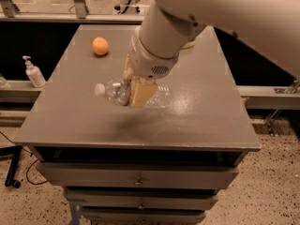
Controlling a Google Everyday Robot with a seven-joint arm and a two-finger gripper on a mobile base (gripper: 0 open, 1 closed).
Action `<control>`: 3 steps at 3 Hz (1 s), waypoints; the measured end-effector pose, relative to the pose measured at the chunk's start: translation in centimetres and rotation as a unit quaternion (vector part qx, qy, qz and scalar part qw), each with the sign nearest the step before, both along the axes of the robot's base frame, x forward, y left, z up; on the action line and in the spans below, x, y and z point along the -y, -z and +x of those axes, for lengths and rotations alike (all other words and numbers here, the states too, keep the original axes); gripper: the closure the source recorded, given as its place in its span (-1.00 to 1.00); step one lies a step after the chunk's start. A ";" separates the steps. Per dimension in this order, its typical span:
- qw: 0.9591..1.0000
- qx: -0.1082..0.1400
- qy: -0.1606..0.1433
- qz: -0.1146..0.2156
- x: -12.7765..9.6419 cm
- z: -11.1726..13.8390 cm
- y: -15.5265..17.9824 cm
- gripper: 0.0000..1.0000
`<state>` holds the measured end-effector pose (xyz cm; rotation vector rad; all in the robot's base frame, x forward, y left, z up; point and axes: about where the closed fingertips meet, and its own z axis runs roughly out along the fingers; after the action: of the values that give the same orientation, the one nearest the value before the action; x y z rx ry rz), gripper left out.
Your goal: Knock water bottle over
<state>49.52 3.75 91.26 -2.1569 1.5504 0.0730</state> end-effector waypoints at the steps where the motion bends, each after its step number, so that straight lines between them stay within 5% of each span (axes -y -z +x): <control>1: 0.995 0.010 -0.002 -0.094 0.7 0.6 4.2 1.00; 2: 0.983 0.030 0.012 -0.179 2.5 2.4 6.7 0.65; 3: 0.979 0.038 0.017 -0.201 3.1 3.1 6.8 0.19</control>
Offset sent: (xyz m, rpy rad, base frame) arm 0.0575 -0.0573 -0.0913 -0.6103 -0.1449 -0.0660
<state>52.62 0.60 84.42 -2.3994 1.6679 -0.3593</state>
